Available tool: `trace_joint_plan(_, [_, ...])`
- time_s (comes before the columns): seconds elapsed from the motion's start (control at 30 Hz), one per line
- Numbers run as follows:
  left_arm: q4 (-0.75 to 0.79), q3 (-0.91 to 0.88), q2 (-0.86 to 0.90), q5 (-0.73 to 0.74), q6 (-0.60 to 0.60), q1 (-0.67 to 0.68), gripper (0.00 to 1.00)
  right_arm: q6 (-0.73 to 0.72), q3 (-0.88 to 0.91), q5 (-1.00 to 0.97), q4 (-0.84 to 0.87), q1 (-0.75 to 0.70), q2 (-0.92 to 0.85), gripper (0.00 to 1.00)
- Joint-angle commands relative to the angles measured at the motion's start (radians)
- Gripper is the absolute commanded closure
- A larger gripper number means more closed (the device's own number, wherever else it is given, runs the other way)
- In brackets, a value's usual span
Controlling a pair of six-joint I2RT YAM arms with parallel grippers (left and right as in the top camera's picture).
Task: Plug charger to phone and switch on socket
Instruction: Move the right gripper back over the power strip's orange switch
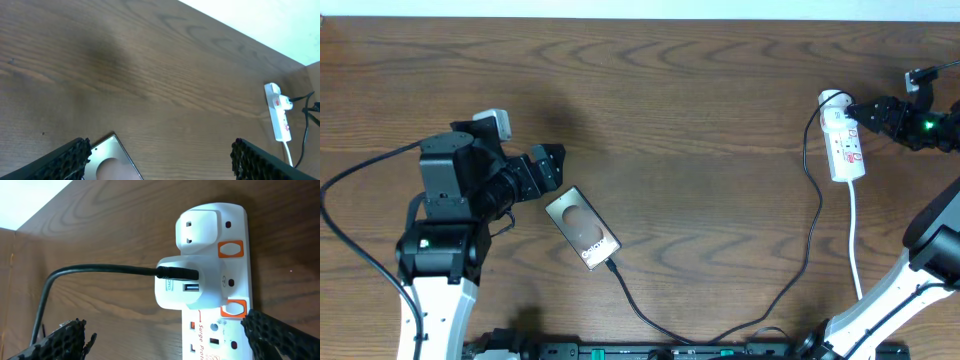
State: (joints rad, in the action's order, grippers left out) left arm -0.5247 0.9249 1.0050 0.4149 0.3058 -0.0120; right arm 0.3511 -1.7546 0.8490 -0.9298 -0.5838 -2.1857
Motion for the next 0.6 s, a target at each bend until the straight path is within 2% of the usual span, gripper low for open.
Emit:
trace_joint_plan(0.0, [0.002,0.01,0.021,-0.008,-0.021,-0.003,0.09,0.005,-0.018,0.01,-0.001,0.004,0.0,0.01])
trace_joint_plan(0.57, [0.003,0.01,0.072,-0.008,-0.021,-0.003,0.09,0.005,-0.017,-0.054,-0.005,0.042,-0.001,0.01])
